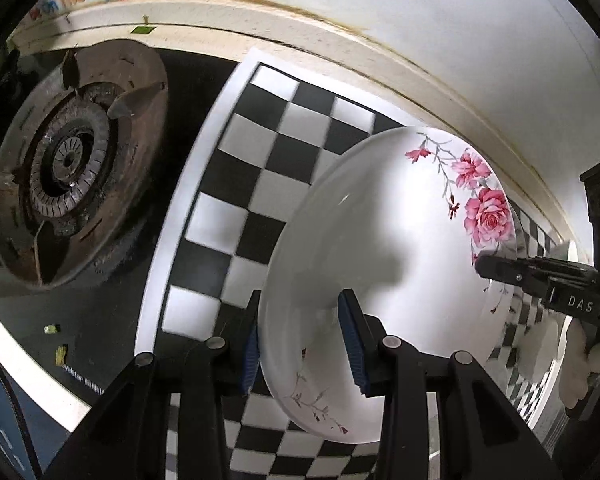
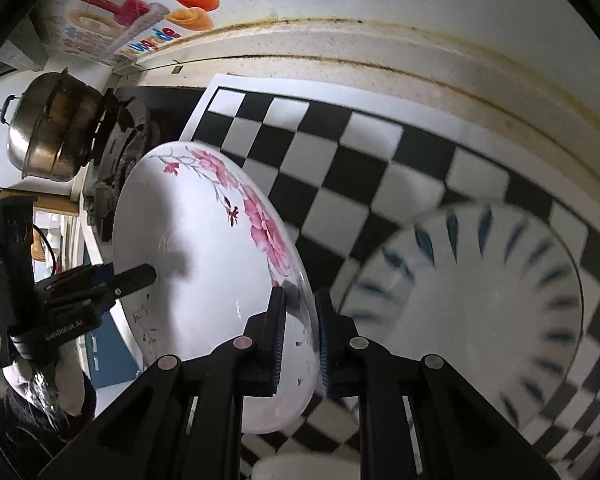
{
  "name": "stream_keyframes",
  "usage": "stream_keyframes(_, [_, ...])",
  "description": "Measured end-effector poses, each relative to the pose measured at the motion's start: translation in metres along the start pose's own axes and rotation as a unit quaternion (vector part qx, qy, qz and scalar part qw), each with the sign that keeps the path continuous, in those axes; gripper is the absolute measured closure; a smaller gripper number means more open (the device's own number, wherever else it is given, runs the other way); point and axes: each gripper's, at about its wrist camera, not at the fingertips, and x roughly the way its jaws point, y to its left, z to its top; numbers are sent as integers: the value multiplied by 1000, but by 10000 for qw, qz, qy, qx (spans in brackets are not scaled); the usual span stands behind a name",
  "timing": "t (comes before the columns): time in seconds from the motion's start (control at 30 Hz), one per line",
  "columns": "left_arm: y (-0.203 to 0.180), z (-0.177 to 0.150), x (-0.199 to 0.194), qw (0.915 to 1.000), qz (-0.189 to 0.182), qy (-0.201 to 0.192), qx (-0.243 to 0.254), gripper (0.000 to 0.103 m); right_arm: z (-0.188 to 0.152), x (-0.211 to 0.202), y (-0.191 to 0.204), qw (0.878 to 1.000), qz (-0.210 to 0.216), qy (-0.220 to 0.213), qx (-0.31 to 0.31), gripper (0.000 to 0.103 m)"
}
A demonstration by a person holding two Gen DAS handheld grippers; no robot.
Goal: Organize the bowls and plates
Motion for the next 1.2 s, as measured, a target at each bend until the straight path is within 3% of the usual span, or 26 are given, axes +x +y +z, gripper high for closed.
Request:
stream_keyframes(0.47, [-90,-69,-1,9926,-127,388,1140,69,-163,-70,-49,9964,-143,-400,732,86])
stream_keyframes(0.83, [-144,-103,24,9788,21,717,1916,69,-278,-77,-96,9833,5,-588,1720,86])
stream_keyframes(1.2, [-175,-119,56,9677,202,1035,2289,69,-325,-55,-121,9700,146,-526,2369,86])
